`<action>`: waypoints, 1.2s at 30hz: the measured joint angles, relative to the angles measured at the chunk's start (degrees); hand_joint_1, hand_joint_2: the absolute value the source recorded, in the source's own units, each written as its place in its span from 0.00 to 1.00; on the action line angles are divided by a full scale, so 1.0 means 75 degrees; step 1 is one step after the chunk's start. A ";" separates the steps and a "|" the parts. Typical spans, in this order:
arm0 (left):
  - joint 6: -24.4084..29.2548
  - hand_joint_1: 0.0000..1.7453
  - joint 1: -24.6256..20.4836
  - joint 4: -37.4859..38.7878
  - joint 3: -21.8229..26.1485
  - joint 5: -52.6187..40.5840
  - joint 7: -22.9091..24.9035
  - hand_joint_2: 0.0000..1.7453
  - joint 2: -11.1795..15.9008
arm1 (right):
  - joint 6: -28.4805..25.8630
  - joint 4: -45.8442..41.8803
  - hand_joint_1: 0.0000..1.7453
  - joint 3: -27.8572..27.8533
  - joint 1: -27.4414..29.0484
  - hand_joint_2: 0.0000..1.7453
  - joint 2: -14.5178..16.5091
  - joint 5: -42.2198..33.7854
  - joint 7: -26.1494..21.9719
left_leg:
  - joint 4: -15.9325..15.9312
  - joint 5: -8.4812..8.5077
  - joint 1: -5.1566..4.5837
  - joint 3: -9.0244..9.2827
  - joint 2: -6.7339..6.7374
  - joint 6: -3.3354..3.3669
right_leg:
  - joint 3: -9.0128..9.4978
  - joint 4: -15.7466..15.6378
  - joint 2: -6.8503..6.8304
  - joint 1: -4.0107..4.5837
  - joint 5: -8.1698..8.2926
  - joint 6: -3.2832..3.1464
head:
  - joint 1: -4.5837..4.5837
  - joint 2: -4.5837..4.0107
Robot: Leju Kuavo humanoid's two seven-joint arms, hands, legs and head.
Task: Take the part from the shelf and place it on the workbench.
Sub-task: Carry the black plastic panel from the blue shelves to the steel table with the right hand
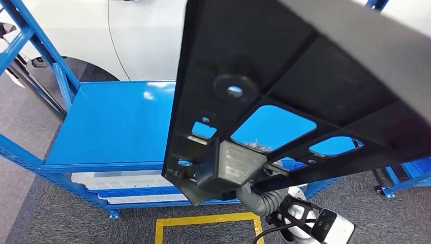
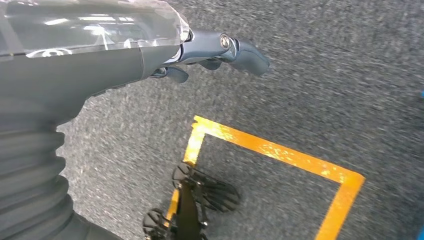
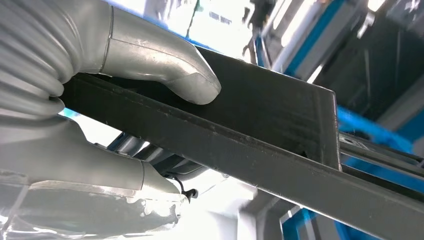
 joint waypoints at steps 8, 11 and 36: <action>-0.0044 0.00 0.0016 0.0001 -0.0002 -0.0127 0.0087 1.00 -0.0048 | 0.0341 -0.0302 1.00 -0.0137 0.0228 1.00 -0.0171 -0.0176 -0.0008 | 0.0172 0.0204 -0.0001 -0.0348 -0.0016 -0.0327 | 0.1365 -0.2129 -0.0017 0.0058 0.0326 -0.0357 | -0.0001 0.0002; -0.0047 0.00 0.0024 0.0001 -0.0007 -0.0183 0.0119 1.00 -0.0061 | 0.0405 -0.0350 1.00 -0.0233 0.0326 1.00 -0.0201 -0.0210 -0.0004 | 0.1194 -0.0803 0.0022 -0.0665 -0.0020 -0.0403 | 0.1126 -0.2149 -0.0042 0.0051 0.0563 -0.0498 | -0.0001 0.0002; -0.0059 0.00 -0.0033 0.0001 -0.0084 -0.0367 0.0230 1.00 -0.0168 | 0.1372 -0.0603 1.00 -0.1046 0.0786 1.00 -0.0186 -0.0399 -0.0005 | 0.0136 0.0144 -0.0037 -0.0167 0.0030 -0.0229 | 0.1302 -0.1968 0.0001 0.0036 0.0255 -0.0175 | -0.0002 0.0002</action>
